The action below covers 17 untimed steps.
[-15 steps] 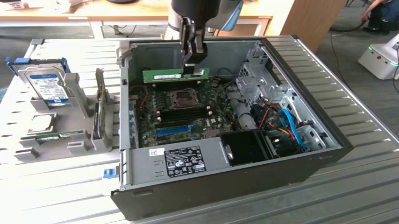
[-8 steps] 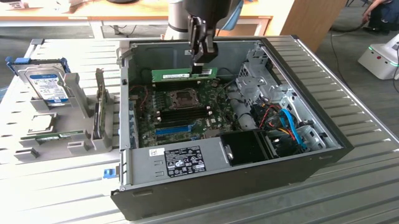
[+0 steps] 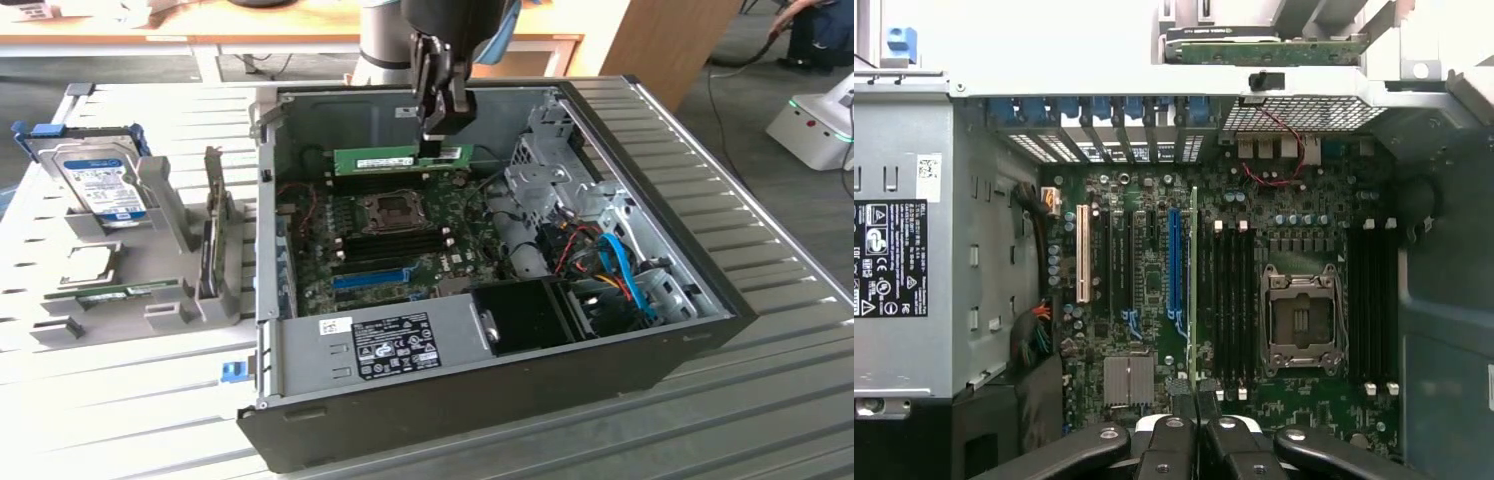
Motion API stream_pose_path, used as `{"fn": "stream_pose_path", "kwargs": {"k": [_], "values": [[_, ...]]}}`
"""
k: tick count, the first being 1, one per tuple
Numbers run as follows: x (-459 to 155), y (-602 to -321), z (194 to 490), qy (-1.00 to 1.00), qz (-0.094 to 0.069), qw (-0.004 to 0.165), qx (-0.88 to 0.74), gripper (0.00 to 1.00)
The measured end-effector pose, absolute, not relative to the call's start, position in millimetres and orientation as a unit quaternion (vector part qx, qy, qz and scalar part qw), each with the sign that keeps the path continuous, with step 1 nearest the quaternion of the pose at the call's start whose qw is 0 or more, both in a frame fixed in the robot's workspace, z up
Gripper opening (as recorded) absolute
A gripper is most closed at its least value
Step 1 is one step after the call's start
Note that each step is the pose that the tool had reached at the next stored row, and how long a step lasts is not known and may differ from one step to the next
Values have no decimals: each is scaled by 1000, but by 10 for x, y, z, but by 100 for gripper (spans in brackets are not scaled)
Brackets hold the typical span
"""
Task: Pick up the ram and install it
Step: 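Pick up the ram and move it above insertion slot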
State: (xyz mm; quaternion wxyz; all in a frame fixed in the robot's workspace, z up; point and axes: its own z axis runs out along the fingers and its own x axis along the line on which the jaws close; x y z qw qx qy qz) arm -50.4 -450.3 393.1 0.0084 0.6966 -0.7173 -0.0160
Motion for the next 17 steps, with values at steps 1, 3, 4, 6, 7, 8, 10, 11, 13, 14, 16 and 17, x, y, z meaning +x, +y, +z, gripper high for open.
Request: {"fn": "stream_pose_path", "kwargs": {"k": [1, 3, 4, 6, 7, 8, 10, 11, 13, 14, 16, 17], "values": [[-504, -4503, 3924, -717, -16, 8, 697, 12], [-504, -4504, 3900, -717, -16, 8, 697, 12], [-504, -4504, 3884, -717, -16, 8, 697, 12], [-502, -4504, 3848, -717, -16, 8, 697, 12], [-502, -4504, 3830, -717, -16, 8, 697, 12], [-502, -4504, 3812, -717, -16, 8, 697, 12], [-502, -4504, 3775, -717, -16, 8, 697, 12], [-502, -4504, 3758, -717, -16, 9, 697, 12], [-502, -4504, 3721, -717, -16, 8, 697, 12], [-502, -4504, 3703, -717, -16, 8, 697, 12], [-502, -4504, 3666, -717, -16, 8, 697, 12], [-502, -4504, 3650, -717, -16, 8, 697, 12]]}}
